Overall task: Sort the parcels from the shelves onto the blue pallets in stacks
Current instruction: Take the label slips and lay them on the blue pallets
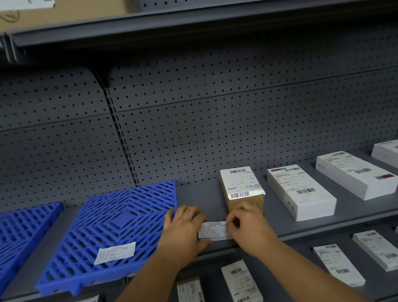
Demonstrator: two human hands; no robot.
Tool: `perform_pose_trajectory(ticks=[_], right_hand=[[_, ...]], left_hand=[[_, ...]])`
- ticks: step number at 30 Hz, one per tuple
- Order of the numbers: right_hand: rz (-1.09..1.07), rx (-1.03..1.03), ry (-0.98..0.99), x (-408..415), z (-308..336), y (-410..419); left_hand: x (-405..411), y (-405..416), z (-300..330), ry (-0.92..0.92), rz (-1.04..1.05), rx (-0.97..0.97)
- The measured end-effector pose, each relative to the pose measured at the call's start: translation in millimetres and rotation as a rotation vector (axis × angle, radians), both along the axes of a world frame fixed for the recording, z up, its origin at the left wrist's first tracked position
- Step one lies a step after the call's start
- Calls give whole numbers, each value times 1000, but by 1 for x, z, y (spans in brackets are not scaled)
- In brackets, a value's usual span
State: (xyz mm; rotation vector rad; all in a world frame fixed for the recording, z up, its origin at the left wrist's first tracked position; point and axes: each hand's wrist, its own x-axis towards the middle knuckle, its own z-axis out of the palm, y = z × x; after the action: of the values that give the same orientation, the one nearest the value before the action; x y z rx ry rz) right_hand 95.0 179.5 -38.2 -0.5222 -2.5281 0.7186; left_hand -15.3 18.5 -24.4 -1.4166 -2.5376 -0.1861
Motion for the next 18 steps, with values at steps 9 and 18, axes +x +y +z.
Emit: perform_pose_trajectory(ticks=[9,18], right_hand=[[50,-263,-91,-2,21,-3],[211,261,5,6,15,-17]], left_hand=[[0,-9,3,64,-54,103],[-2,-26,7,92,-43,182]])
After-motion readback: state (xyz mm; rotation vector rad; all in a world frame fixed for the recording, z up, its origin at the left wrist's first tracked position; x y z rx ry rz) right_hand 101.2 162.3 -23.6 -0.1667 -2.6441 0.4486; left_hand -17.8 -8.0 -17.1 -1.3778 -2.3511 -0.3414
